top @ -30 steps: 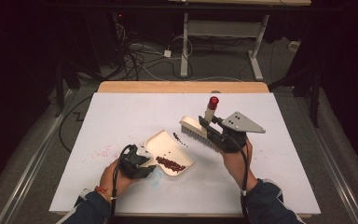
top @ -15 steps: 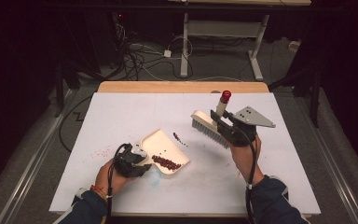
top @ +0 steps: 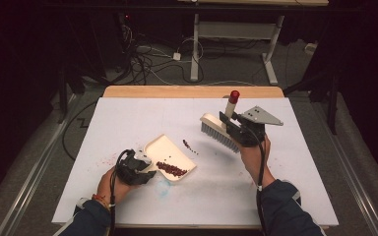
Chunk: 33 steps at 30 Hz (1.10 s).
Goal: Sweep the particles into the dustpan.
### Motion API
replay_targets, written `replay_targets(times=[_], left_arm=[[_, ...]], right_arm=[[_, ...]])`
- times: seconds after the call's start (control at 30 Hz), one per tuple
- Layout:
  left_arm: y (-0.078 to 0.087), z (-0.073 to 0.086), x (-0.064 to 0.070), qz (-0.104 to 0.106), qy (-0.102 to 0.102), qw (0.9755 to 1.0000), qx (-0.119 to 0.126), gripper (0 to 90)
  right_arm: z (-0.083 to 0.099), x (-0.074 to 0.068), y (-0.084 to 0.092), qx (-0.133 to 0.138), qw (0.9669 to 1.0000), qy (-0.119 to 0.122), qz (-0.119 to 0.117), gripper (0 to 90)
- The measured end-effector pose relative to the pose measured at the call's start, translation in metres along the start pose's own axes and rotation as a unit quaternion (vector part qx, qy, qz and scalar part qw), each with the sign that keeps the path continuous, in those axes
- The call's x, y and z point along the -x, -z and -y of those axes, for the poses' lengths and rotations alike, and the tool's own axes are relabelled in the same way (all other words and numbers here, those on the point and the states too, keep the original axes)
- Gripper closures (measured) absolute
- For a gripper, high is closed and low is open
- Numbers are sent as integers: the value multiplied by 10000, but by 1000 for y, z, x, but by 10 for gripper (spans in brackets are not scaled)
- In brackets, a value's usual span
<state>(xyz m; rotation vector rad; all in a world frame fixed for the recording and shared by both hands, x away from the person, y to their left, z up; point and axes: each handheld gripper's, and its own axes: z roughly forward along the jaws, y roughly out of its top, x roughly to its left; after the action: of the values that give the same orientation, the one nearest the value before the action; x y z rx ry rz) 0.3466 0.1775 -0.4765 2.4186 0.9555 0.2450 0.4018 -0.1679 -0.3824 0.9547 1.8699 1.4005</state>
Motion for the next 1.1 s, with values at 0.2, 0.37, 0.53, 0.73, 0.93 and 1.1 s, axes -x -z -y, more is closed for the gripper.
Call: replay_targets(times=[0.2, 0.37, 0.53, 0.73, 0.93, 1.1], left_arm=[[-1, 0, 0, -6, -2, 10000, -11, 632], [-1, 0, -1, 5, 17, 10000, -8, 631], [-1, 0, -1, 14, 21, 10000, -9, 632], [-1, -1, 1, -41, 41, 10000, -36, 632], [-1, -2, 3, -72, 80, 9999, -46, 633], [0, -4, 4, -88, 78, 9999, -24, 633]], right_arm=[[2, 2, -15, -83, 9999, 39, 64, 705], [2, 3, -30, -71, 9999, 8, 91, 705], [1, -6, -45, -49, 9998, 151, 86, 705], [6, -26, -63, -336, 9993, 170, 54, 705], [9, -58, -62, -550, 9972, 481, -169, 701], [13, -77, -55, -648, 9950, 621, -438, 690]])
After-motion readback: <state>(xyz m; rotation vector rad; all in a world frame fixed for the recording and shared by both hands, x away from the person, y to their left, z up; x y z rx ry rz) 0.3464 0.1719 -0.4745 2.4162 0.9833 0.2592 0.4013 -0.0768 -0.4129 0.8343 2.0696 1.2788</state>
